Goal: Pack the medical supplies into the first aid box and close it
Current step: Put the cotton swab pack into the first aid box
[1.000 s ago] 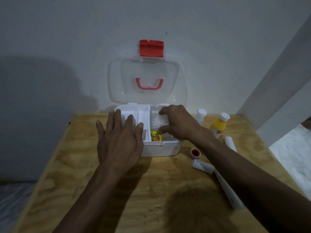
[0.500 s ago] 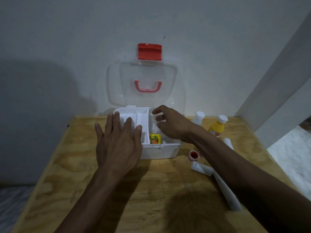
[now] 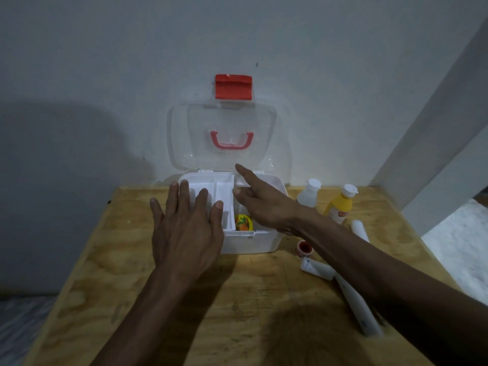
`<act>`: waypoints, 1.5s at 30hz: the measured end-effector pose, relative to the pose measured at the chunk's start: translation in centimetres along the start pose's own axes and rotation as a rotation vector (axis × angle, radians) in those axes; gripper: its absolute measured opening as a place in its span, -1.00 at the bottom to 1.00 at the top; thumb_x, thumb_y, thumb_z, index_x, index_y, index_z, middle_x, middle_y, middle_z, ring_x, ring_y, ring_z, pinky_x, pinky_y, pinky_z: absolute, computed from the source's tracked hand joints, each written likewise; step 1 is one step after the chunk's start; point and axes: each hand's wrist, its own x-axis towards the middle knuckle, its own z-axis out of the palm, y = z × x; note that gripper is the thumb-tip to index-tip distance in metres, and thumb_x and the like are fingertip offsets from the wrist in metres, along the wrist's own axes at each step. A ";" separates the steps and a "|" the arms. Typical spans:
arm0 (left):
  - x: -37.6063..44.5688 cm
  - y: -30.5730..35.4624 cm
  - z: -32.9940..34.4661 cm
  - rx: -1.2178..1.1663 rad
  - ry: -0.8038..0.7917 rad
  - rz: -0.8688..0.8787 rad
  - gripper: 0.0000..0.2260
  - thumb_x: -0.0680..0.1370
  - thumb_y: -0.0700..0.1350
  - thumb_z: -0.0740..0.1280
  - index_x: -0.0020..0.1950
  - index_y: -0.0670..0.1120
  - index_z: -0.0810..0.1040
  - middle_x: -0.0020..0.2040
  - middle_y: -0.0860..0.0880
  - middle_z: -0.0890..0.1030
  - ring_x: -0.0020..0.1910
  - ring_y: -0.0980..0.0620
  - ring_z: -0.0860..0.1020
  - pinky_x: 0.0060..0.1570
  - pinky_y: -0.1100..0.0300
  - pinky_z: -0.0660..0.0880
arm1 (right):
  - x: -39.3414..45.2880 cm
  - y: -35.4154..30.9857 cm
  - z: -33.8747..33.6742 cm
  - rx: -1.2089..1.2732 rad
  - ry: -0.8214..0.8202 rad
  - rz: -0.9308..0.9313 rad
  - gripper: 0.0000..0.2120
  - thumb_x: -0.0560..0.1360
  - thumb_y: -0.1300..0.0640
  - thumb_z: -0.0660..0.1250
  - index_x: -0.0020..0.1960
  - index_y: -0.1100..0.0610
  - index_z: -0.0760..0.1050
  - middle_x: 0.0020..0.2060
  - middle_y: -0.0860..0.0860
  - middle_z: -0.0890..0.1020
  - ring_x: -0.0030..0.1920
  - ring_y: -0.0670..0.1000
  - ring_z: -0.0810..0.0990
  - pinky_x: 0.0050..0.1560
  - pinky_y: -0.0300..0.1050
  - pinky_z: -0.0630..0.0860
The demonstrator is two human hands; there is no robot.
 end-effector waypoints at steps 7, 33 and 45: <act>0.0 0.0 0.0 -0.010 0.005 0.003 -0.39 0.59 0.21 -0.20 0.51 -0.01 0.29 0.59 -0.14 0.13 0.58 -0.13 0.01 0.49 -0.24 -0.09 | 0.4 0.1 0.4 0.063 -0.044 0.012 -0.46 0.69 -0.02 -0.01 0.58 -0.08 -0.17 0.57 0.01 0.08 0.52 0.06 0.17 0.30 -0.26 0.13; -0.1 0.0 -0.2 0.006 -0.018 -0.009 -0.35 0.56 0.24 -0.25 0.54 0.03 0.21 0.61 -0.11 0.04 0.59 -0.10 -0.06 0.48 -0.19 -0.19 | 0.8 0.3 0.4 0.080 -0.106 0.021 -0.43 0.68 0.02 0.03 0.58 -0.09 -0.20 0.59 -0.06 -0.08 0.55 0.08 0.11 0.31 -0.23 0.13; -0.1 -0.1 -0.1 0.011 -0.029 -0.015 -0.35 0.55 0.26 -0.25 0.55 0.03 0.20 0.61 -0.09 0.04 0.59 -0.10 -0.06 0.49 -0.20 -0.18 | 0.5 -0.2 0.2 0.140 -0.072 0.050 -0.45 0.68 0.00 0.05 0.58 -0.11 -0.13 0.59 -0.01 0.01 0.54 0.12 0.15 0.41 -0.07 0.24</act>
